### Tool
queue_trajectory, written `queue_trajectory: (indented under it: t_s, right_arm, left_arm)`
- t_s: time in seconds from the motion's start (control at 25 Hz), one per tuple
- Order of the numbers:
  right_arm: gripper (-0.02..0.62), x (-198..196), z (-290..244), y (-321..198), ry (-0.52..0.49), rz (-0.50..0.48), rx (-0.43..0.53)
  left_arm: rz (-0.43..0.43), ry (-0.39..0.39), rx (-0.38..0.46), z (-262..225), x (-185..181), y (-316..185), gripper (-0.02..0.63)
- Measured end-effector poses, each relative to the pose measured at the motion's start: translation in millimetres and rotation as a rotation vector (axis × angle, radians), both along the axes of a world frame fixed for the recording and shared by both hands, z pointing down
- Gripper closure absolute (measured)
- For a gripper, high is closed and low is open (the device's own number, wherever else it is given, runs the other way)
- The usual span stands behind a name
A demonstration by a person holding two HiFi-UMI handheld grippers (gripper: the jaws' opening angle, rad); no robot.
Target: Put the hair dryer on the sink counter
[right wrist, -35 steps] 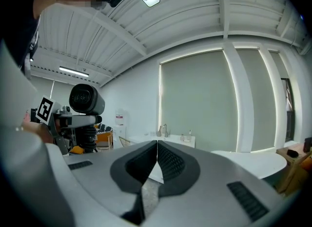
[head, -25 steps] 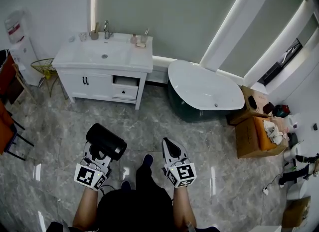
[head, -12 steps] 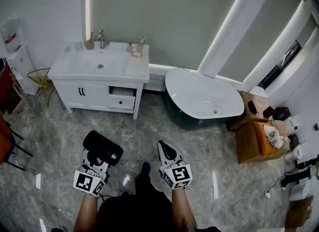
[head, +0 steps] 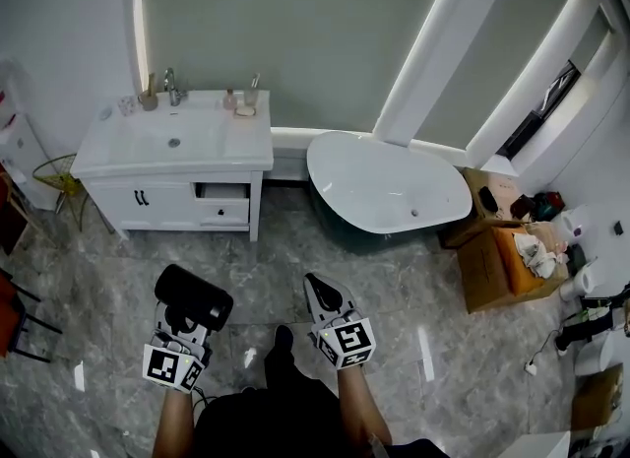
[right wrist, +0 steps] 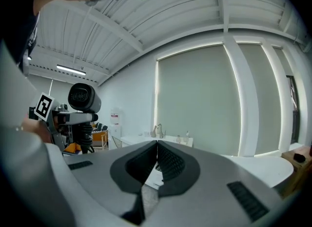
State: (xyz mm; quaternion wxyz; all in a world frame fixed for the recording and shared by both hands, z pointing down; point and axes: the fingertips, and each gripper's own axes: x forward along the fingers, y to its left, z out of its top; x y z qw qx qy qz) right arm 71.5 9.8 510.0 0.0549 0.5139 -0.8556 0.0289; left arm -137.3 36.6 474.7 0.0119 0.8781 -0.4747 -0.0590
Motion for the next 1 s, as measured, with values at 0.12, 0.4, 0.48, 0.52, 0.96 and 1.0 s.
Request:
queue_trajectory:
  t_s: [0.12, 0.4, 0.48, 0.52, 0.96, 1.0]
  right_arm:
    - [0.567, 6, -3, -8, 0.000, 0.012, 0.011]
    - [0.568, 15, 2, -27, 0.022, 0.027, 0.011]
    - [0.566, 19, 3, -34, 0.037, 0.030, 0.012]
    - [0.568, 20, 3, -39, 0.046, 0.030, 0.013]
    - [0.568, 47, -6, -119, 0.049, 0.031, 0.020]
    - [0.568, 52, -7, -127, 0.050, 0.032, 0.022]
  left_arm:
    - [0.019, -0.011, 0.009, -1, 8, -7, 0.382]
    - [0.021, 0.001, 0.001, 5, 14, -34, 0.382]
    - [0.022, 0.002, -0.006, 6, 16, -42, 0.382]
    - [0.020, 0.001, -0.008, 7, 17, -47, 0.382]
    - [-0.014, -0.007, -0.034, 9, 29, -121, 0.382]
    - [-0.017, -0.008, -0.035, 8, 31, -128, 0.382]
